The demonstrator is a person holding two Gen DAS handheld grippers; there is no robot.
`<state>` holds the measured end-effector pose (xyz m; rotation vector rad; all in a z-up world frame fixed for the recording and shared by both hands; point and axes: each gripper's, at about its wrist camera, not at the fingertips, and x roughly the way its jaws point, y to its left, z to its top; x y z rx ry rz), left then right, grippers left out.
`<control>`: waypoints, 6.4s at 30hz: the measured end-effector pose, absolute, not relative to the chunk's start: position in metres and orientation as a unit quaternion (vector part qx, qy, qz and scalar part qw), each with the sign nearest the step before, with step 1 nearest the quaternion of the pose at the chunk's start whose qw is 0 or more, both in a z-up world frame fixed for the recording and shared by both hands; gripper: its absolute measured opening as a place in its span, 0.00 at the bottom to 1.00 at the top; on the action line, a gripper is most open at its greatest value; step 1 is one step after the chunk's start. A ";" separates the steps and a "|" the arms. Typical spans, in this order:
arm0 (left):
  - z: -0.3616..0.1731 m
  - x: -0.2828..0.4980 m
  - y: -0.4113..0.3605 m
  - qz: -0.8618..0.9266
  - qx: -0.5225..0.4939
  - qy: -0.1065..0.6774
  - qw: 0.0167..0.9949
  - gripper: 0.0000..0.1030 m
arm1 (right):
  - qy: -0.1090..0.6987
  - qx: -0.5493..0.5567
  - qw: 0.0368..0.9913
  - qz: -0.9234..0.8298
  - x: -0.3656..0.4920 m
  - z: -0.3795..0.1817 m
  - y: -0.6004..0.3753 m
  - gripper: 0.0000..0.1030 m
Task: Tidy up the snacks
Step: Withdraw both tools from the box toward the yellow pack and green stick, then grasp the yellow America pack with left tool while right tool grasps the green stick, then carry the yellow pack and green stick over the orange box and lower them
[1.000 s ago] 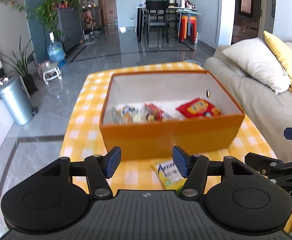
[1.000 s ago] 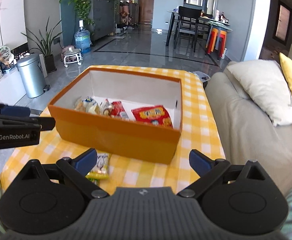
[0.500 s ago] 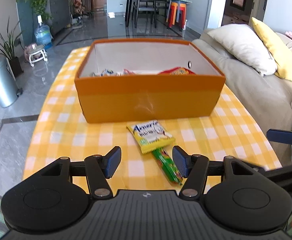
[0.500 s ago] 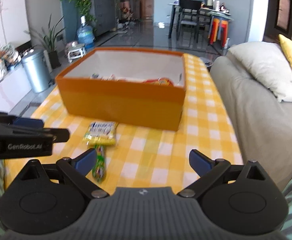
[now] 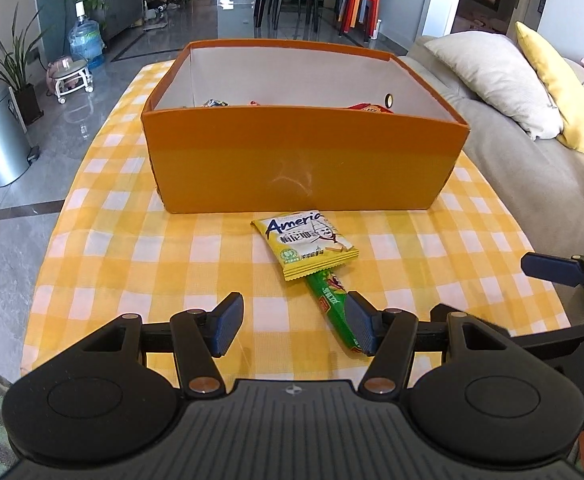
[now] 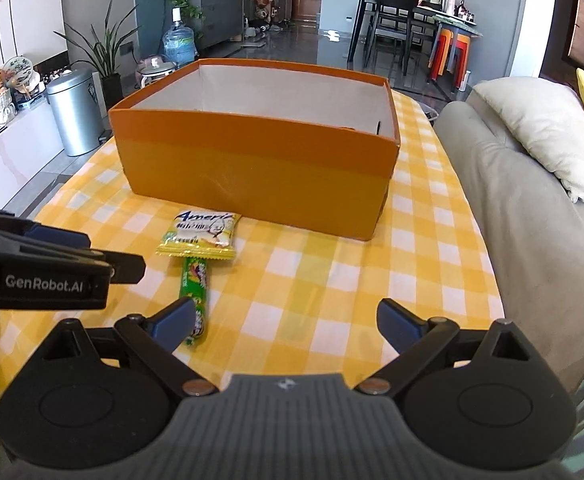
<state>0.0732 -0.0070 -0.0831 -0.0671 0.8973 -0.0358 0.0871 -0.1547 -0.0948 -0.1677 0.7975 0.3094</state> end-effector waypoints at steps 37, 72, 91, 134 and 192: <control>-0.102 0.128 0.013 -0.019 -0.113 0.451 0.885 0.56 | 0.409 -0.071 0.896 0.157 0.148 -0.123 -0.126 0.55; -0.119 0.174 -0.022 0.004 -0.074 0.511 0.856 0.24 | 0.432 -0.085 0.883 0.160 0.164 -0.146 -0.124 0.36; -0.101 0.135 0.044 0.034 -0.103 0.511 0.853 0.10 | 0.425 -0.054 0.883 0.192 0.154 -0.136 -0.116 0.43; -0.100 0.116 0.037 0.011 -0.072 0.471 0.879 0.10 | 0.482 -0.102 0.836 0.241 0.126 -0.143 -0.094 0.19; 0.015 0.242 -0.007 -0.054 0.068 0.385 0.919 0.10 | 0.357 -0.156 0.899 0.199 0.269 0.003 -0.106 0.18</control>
